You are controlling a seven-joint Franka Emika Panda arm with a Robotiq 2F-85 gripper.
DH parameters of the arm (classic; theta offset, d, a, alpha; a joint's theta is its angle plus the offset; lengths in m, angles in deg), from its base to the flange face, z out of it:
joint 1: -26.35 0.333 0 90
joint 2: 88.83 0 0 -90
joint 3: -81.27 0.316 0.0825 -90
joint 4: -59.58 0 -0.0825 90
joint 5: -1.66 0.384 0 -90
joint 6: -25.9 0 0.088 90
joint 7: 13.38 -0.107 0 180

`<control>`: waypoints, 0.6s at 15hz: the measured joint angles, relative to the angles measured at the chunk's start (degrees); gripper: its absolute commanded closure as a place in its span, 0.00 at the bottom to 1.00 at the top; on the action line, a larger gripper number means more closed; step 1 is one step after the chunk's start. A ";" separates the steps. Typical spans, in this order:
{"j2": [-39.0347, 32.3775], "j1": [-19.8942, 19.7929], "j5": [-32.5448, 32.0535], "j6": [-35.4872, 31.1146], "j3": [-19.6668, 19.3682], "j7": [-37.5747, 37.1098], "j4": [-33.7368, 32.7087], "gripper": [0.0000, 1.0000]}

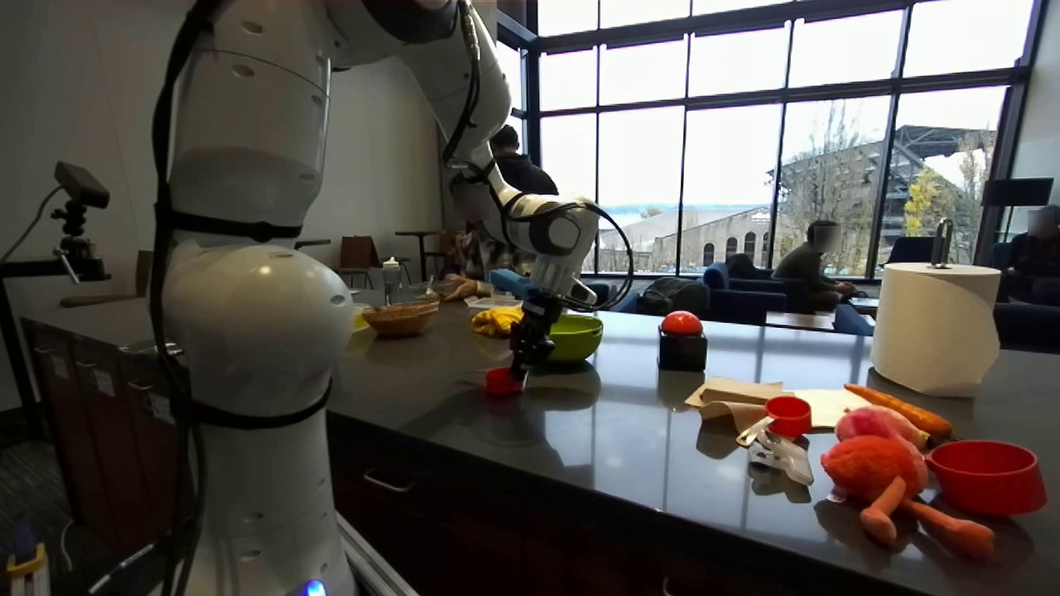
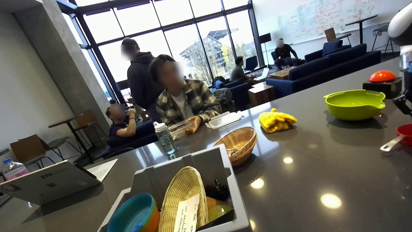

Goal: Pick up the red toy pot and put it in the green bowl

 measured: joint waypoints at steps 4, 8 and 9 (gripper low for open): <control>-0.39 -0.84 2.16 0.36 -0.18 0.77 -0.08 0.99; -0.77 -1.23 2.78 0.52 -0.31 1.04 -0.52 0.99; -0.77 -1.22 2.78 0.52 -0.31 1.04 -0.62 0.99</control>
